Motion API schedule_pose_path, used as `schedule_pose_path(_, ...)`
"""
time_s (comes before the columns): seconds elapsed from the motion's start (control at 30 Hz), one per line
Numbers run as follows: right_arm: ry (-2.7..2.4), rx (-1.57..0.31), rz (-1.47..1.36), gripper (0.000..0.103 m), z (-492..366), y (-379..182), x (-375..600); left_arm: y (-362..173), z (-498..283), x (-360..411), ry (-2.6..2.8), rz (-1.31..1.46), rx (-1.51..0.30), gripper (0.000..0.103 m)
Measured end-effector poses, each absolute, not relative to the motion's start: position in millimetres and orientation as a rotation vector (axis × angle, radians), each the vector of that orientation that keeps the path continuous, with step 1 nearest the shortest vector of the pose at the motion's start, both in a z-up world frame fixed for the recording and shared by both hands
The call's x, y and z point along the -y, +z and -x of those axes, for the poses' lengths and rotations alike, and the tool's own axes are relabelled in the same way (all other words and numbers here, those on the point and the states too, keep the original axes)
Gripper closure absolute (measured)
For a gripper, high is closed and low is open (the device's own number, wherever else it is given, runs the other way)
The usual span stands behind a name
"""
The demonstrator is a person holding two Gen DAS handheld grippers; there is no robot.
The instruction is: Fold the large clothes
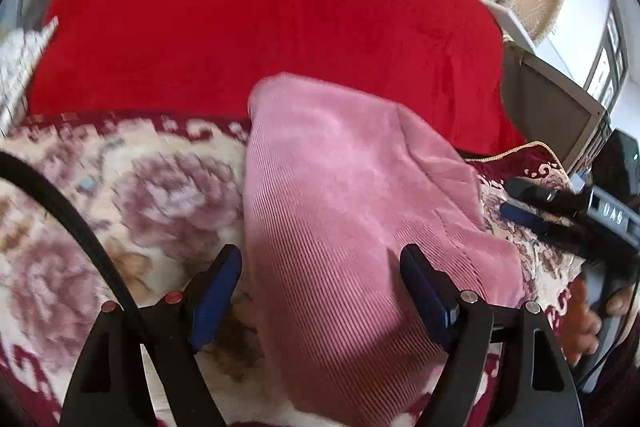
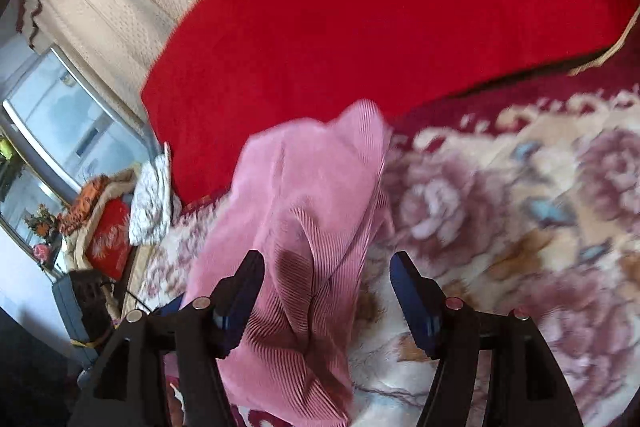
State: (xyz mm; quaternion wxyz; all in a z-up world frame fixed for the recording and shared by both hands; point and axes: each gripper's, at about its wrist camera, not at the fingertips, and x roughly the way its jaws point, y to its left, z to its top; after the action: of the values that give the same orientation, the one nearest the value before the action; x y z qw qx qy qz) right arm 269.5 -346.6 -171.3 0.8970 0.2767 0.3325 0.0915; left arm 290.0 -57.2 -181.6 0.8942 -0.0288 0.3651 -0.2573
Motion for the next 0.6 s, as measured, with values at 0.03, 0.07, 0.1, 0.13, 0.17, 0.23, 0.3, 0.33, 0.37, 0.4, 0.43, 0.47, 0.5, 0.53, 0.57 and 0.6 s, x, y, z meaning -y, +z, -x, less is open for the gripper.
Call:
schedule_pose_path(0.03,0.189,-0.652,-0.567,0.034,-263,-164,347,-177,-284,55,-0.531,0.051,-0.732,0.021)
schedule_pose_path(0.07,0.197,-0.624,-0.559,0.035,-259,-158,346,-173,-280,52,-0.524,0.046,-0.709,0.021)
schedule_pose_path(0.1,0.207,-0.6,-0.552,0.035,-256,-152,342,-171,-277,50,-0.519,0.045,-0.695,0.021)
schedule_pose_path(0.13,0.225,-0.574,-0.544,0.039,-253,-147,338,-169,-274,48,-0.515,0.047,-0.684,0.021)
schedule_pose_path(0.17,0.234,-0.566,-0.538,0.046,-252,-144,334,-169,-274,45,-0.508,0.048,-0.675,0.021)
schedule_pose_path(0.23,0.259,-0.564,-0.513,0.05,-254,-142,322,-170,-275,40,-0.487,0.048,-0.668,0.021)
schedule_pose_path(0.3,0.275,-0.571,-0.483,0.054,-258,-143,306,-172,-276,39,-0.466,0.034,-0.677,0.021)
schedule_pose_path(0.33,0.275,-0.582,-0.457,0.055,-262,-145,297,-175,-278,40,-0.455,0.017,-0.686,0.021)
schedule_pose_path(0.37,0.274,-0.59,-0.443,0.055,-264,-147,292,-179,-281,43,-0.444,-0.004,-0.693,0.021)
schedule_pose_path(0.4,0.27,-0.596,-0.433,0.055,-267,-149,288,-181,-281,45,-0.435,-0.025,-0.696,0.021)
schedule_pose_path(0.43,0.258,-0.608,-0.418,0.055,-272,-153,283,-183,-280,48,-0.428,-0.043,-0.696,0.021)
schedule_pose_path(0.47,0.248,-0.617,-0.409,0.055,-275,-157,281,-185,-279,51,-0.418,-0.068,-0.692,0.02)
schedule_pose_path(0.5,0.227,-0.646,-0.391,0.055,-281,-165,279,-185,-278,54,-0.411,-0.086,-0.685,0.019)
schedule_pose_path(0.53,0.201,-0.693,-0.375,0.059,-289,-175,277,-185,-277,56,-0.409,-0.104,-0.678,0.018)
schedule_pose_path(0.57,0.186,-0.727,-0.369,0.06,-294,-183,275,-187,-276,59,-0.408,-0.12,-0.676,0.018)
schedule_pose_path(0.6,0.175,-0.755,-0.366,0.06,-298,-193,275,-187,-275,61,-0.403,-0.136,-0.671,0.018)
